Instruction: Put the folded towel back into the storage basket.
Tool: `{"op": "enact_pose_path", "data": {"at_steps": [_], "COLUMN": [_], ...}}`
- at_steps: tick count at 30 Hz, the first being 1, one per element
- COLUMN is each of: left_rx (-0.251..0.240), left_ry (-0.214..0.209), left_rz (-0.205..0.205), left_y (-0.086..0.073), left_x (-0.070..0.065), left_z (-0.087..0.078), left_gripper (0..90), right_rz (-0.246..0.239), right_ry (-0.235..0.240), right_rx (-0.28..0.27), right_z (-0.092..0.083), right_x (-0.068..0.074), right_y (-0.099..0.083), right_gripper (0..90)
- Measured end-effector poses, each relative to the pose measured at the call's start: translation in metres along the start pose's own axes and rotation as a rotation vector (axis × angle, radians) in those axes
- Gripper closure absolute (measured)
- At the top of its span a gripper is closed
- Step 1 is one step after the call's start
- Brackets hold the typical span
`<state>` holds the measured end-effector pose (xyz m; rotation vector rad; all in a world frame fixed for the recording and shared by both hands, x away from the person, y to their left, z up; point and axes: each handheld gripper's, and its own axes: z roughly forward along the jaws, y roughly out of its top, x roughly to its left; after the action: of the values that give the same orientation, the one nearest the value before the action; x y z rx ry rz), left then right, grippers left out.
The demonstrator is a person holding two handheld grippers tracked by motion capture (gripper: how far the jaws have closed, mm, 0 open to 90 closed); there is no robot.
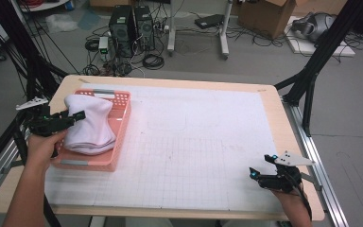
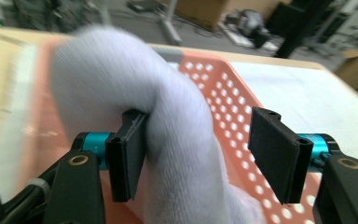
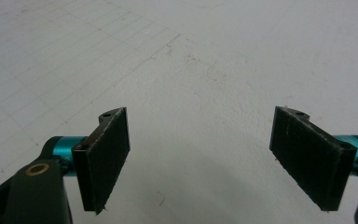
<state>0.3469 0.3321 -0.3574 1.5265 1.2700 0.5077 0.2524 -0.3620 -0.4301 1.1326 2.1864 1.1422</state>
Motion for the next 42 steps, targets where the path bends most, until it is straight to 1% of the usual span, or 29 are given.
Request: {"op": "enact_pose_path", "data": {"at_steps": [2,4,6,8,9,11,14,15,16,17,20,24,26,29,31,32,33,34,36,38,40,42], "left_rx": [-0.043,-0.065,-0.057,-0.027,-0.014,0.022,0.103,0.140,0.159,0.190,0.269,0.360,0.400,0.477,0.508,0.511,0.512,0.516,0.519,0.520,0.514,0.510], "left_ry": [0.048,0.072,0.063,0.057,0.057,0.053,0.072,0.088,0.099,0.120,0.159,0.173,0.170,0.183,0.190,0.194,0.197,0.194,0.187,0.154,0.127,0.092], "left_rz": [0.027,0.052,0.072,0.093,0.096,0.098,0.108,0.120,0.129,0.133,0.150,0.181,0.183,0.202,0.211,0.211,0.203,0.203,0.184,0.158,0.146,0.143], "left_y": [0.004,0.007,0.007,0.005,0.004,0.000,-0.005,-0.006,-0.007,-0.008,-0.013,-0.018,-0.021,-0.028,-0.032,-0.033,-0.033,-0.033,-0.033,-0.034,-0.034,-0.035], "left_x": [-0.004,-0.008,-0.012,-0.015,-0.017,-0.018,-0.021,-0.023,-0.024,-0.025,-0.026,-0.029,-0.030,-0.032,-0.034,-0.034,-0.035,-0.034,-0.032,-0.031,-0.030,-0.030], "left_z": [-0.006,-0.011,-0.010,-0.007,-0.004,0.002,0.013,0.018,0.021,0.026,0.039,0.053,0.061,0.074,0.082,0.085,0.086,0.087,0.088,0.089,0.089,0.089], "left_gripper": [37.6,37.6,38.4,39.8,40.5,42.0,43.2,43.2,43.2,43.2,42.9,42.9,42.6,41.4,40.6,40.2,40.1,39.9,39.9,39.8,39.7,39.9], "right_rz": [-0.001,-0.001,0.001,-0.002,-0.002,-0.004,-0.001,-0.001,-0.003,-0.004,-0.004,-0.002,-0.002,-0.003,-0.002,-0.002,-0.004,-0.004,0.000,0.003,-0.004,-0.004], "right_ry": [-0.001,-0.003,-0.001,-0.002,-0.001,-0.001,-0.002,-0.003,-0.002,-0.002,0.002,0.000,0.001,0.002,0.004,0.004,0.004,0.003,0.005,0.009,0.010,0.014], "right_rx": [0.000,0.001,0.001,0.002,0.004,0.003,0.002,0.002,0.001,0.001,0.004,0.002,0.001,0.003,0.003,0.002,0.002,0.002,0.001,0.003,0.004,0.008], "right_z": [0.000,0.000,0.000,0.001,0.001,0.000,0.000,0.000,0.001,0.001,0.001,0.001,0.001,0.001,0.001,0.001,0.001,0.001,0.001,0.002,0.003,0.003], "right_x": [0.000,0.000,-0.001,-0.001,0.000,0.000,0.000,0.000,-0.001,-0.001,0.000,-0.001,-0.001,-0.001,-0.001,-0.001,-0.001,-0.002,-0.002,-0.001,0.000,0.001], "right_y": [0.000,0.000,0.000,0.000,0.000,0.000,0.000,0.000,0.000,0.000,0.000,0.000,0.000,0.000,0.000,0.000,0.000,-0.001,-0.001,0.000,0.000,0.001], "right_gripper": [19.0,19.1,19.1,19.1,19.0,19.1,19.0,19.0,19.1,19.1,19.1,19.1,19.0,19.1,19.0,19.1,19.1,19.1,19.1,19.1,19.1,19.1]}}
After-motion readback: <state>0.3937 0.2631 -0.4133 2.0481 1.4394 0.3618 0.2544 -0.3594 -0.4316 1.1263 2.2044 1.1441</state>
